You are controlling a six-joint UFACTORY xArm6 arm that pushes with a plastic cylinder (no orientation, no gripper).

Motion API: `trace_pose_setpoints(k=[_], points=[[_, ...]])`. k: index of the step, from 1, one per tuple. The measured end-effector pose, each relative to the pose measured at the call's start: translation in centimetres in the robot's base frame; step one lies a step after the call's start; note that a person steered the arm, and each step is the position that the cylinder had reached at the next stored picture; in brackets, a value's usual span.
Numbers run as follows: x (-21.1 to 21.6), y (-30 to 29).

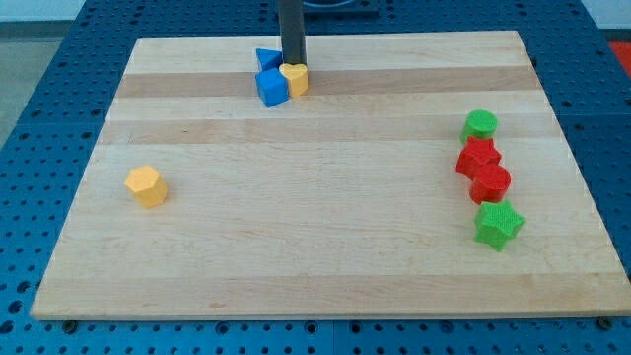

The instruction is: Move the yellow heart along with the blue cube slightly left and down

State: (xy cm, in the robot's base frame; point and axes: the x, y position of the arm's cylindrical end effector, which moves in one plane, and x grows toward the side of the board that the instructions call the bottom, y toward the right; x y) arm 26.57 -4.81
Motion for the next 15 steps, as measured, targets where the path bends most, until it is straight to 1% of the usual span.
trace_pose_setpoints(k=[1,2,3,5,7,11,13,15], points=[[-0.9,0.5],[-2.6,3.8],[-1.1,4.3],[0.3,4.3],[2.6,4.3],[1.4,3.8],[4.0,2.6],[4.0,1.1]])
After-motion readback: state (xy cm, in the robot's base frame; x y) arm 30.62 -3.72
